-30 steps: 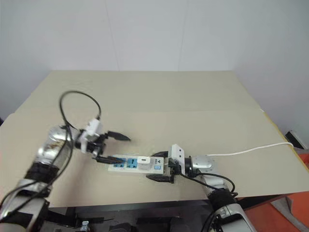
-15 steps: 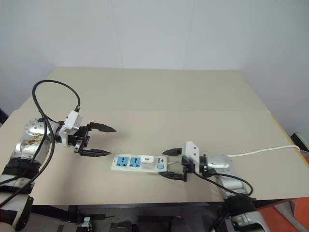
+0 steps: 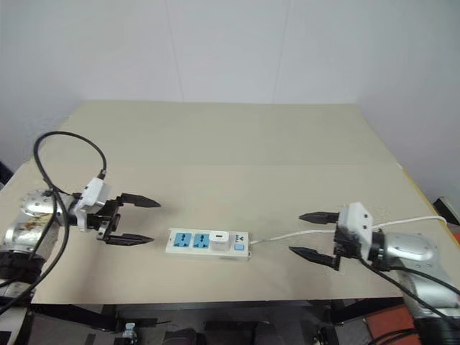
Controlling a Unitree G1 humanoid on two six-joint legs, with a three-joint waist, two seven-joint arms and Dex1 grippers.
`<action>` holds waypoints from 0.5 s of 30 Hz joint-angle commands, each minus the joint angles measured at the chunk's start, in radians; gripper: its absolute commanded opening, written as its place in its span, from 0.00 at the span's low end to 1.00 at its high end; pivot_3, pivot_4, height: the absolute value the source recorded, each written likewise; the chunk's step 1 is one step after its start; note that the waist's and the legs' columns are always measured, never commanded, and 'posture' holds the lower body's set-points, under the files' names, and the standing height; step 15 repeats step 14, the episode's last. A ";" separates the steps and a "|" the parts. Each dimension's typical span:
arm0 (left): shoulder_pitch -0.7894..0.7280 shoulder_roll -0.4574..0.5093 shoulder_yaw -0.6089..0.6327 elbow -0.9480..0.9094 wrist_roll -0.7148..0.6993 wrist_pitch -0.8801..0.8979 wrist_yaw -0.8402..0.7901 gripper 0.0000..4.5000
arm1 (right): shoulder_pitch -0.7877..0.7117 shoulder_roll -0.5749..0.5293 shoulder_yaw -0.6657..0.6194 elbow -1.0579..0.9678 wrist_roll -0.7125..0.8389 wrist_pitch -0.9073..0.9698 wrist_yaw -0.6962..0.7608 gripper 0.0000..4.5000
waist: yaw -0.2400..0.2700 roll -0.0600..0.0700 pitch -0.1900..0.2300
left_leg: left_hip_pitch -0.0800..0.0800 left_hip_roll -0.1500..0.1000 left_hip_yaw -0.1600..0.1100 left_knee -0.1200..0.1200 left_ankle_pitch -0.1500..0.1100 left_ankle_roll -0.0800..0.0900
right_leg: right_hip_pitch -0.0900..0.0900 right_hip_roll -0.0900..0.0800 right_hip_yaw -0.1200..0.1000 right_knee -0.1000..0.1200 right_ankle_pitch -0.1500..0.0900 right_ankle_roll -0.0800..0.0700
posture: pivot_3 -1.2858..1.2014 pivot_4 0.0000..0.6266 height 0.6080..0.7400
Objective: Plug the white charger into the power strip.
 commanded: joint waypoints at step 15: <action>0.112 0.077 0.113 -0.205 0.015 0.166 0.108 1.00 | -0.038 0.010 -0.008 0.014 0.024 0.031 -0.002 0.99 | 0.000 0.000 0.000 | 0.000 0.000 0.001 0.000 0.000 0.000 | 0.000 0.000 0.000 0.000 0.000 0.000 | 0.52 0.24 1.00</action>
